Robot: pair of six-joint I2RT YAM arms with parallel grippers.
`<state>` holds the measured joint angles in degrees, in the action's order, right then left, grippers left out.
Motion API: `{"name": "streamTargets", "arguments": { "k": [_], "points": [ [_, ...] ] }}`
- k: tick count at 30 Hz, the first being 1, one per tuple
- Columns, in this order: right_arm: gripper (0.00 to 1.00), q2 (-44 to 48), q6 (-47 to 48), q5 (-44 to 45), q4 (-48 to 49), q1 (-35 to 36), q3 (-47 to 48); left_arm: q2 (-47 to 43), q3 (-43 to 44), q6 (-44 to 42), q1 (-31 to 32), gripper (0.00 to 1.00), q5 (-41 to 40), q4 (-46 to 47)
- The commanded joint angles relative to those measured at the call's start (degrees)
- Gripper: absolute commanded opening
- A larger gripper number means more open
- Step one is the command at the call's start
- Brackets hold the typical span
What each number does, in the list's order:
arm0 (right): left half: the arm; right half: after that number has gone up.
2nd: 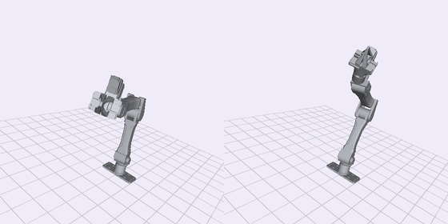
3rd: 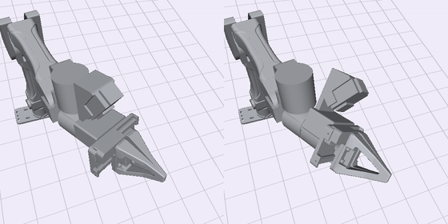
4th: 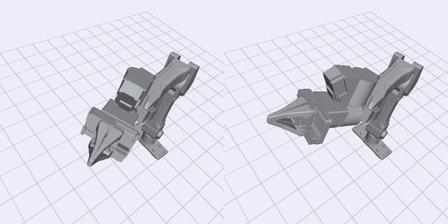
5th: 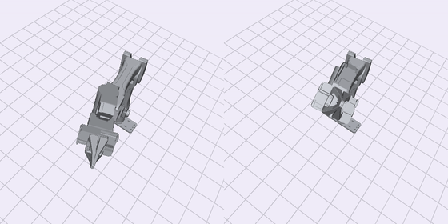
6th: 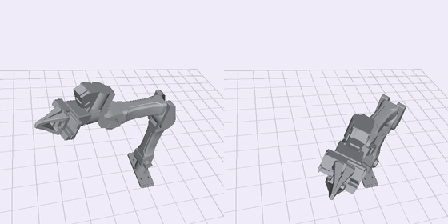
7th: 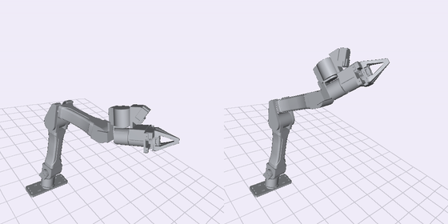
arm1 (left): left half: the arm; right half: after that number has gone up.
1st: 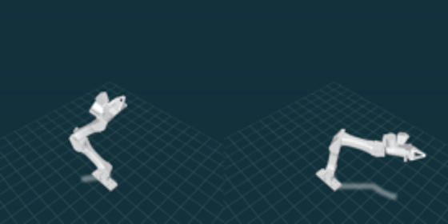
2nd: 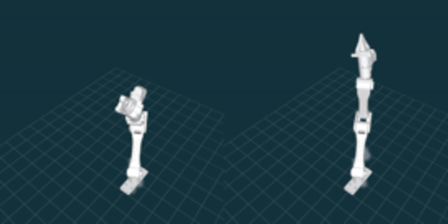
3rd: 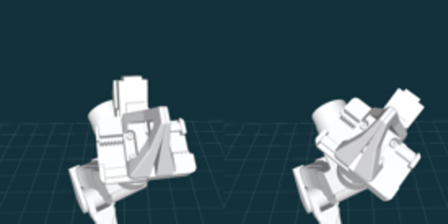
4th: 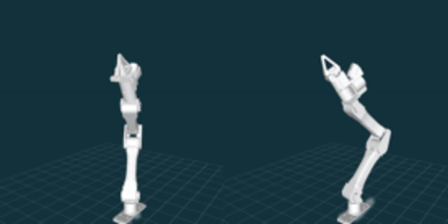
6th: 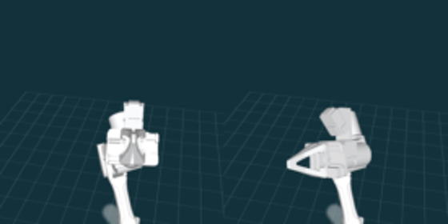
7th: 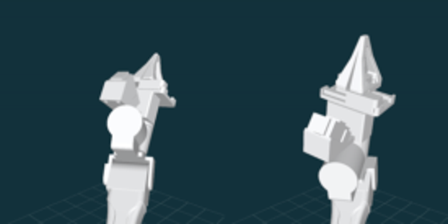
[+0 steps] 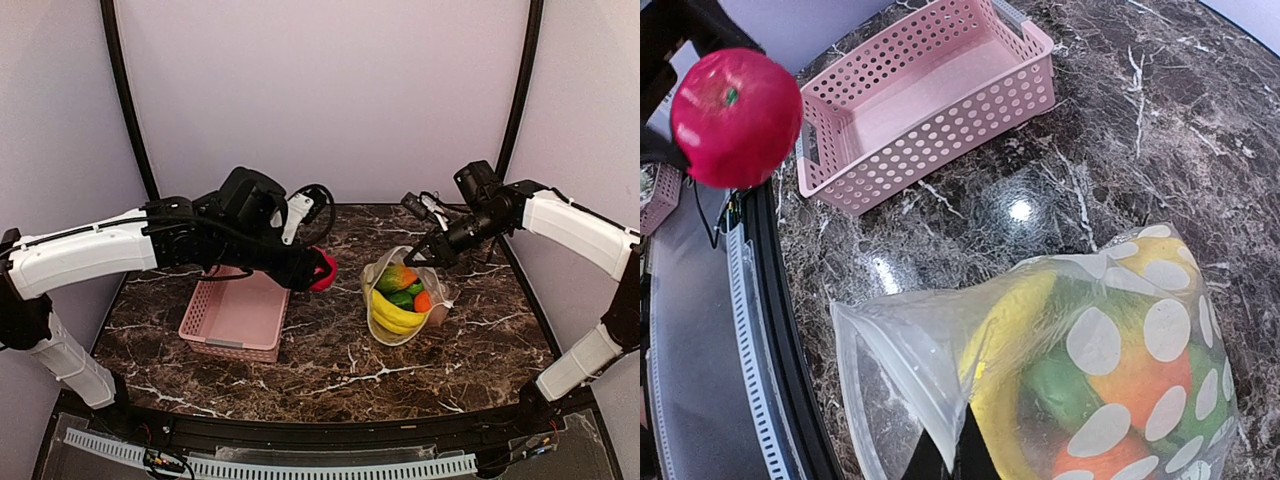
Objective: Place the food in the zip-top bag and seal the zipper
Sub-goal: Place the fake fruit in the zipper food storage bag.
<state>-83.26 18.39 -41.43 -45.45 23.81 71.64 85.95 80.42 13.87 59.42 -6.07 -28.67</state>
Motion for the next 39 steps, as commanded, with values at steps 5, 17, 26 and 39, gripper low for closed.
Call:
{"name": "streamTargets", "arguments": {
  "k": [5,17,26,39],
  "points": [
    [0.0,-2.4,0.3,-1.8,-2.9,1.0,2.7,8.8,1.4,-1.7,8.4,0.46,4.9,22.8],
    [0.0,-3.9,0.6,-0.7,-4.5,1.3,3.0,19.9,2.4,-4.7,11.9,0.43,5.9,35.0],
    [0.0,-2.9,0.8,0.0,-6.8,1.4,3.7,24.2,4.2,-0.9,11.1,0.43,-7.7,34.6],
    [0.0,-3.3,-1.1,-2.6,-7.2,1.4,4.9,33.9,11.0,9.1,7.9,0.4,-10.8,36.1]
  ]
}}
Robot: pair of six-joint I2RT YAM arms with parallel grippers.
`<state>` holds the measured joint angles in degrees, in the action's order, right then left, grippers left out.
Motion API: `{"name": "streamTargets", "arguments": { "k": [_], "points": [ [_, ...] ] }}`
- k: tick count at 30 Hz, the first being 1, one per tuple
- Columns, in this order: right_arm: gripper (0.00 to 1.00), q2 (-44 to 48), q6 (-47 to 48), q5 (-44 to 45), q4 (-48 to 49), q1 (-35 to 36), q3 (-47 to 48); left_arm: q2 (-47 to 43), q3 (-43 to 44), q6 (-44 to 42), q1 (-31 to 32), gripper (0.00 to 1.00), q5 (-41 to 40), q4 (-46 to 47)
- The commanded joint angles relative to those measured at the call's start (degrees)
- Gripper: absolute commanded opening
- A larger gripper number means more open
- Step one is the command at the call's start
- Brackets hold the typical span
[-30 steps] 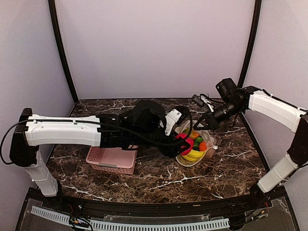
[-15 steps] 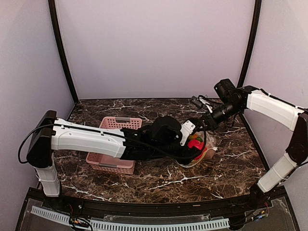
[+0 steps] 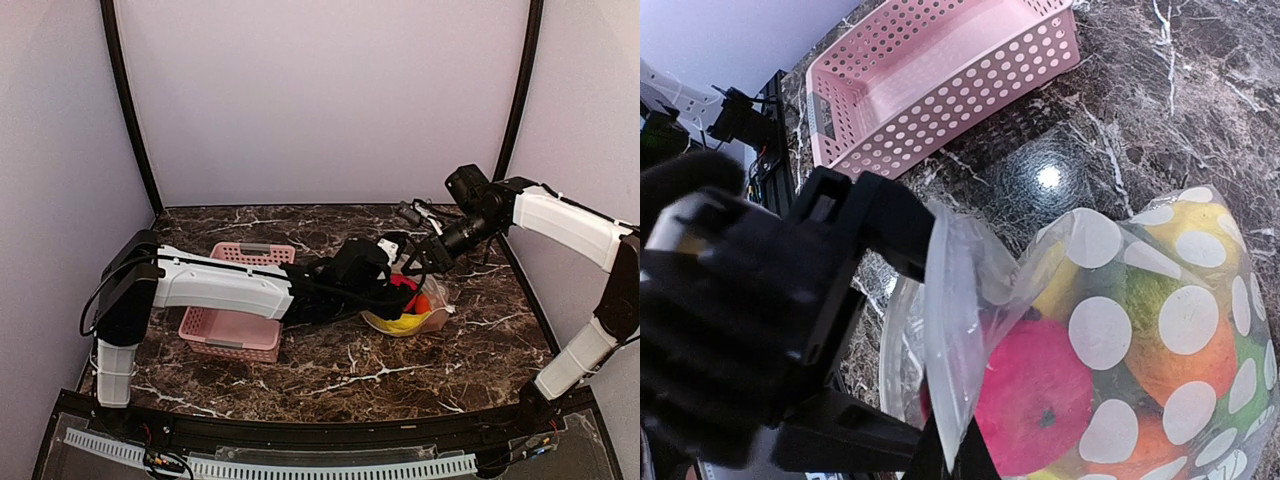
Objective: Place the food in the zip-top bag and seal the zipper
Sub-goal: Place the fake fruit in the zipper food storage bag.
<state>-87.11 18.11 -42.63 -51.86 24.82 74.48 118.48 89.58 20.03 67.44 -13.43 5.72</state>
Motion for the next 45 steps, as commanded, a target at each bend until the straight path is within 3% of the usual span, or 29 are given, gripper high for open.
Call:
{"name": "streamTargets", "arguments": {
  "k": [1,10,22,34,35,37,45],
  "points": [
    [0.0,0.6,-1.1,-1.4,-0.9,0.4,2.2,1.7,1.7,2.9,-0.1,0.4,-3.9,2.6],
    [0.0,0.6,-1.9,-2.5,-0.7,0.4,2.7,4.1,-1.2,3.7,-0.1,0.48,-5.7,11.6],
    [0.0,0.8,-1.6,-2.5,-0.2,0.3,2.4,8.7,4.0,8.8,-0.2,0.65,-5.8,8.2],
    [0.0,1.3,-1.1,-1.7,0.2,0.3,1.7,7.8,6.6,5.1,0.8,0.79,-4.9,5.0],
    [0.0,1.3,-1.1,-1.7,0.2,0.4,1.6,7.7,6.6,4.9,1.0,0.89,-4.9,5.0],
    [0.0,1.5,-1.1,-1.4,0.2,0.3,1.6,7.4,6.5,4.5,1.1,0.95,-5.0,5.0],
    [0.0,2.2,-1.1,-0.8,0.4,0.3,1.0,5.9,5.4,2.9,1.7,0.94,-4.0,5.9]
  ]
}}
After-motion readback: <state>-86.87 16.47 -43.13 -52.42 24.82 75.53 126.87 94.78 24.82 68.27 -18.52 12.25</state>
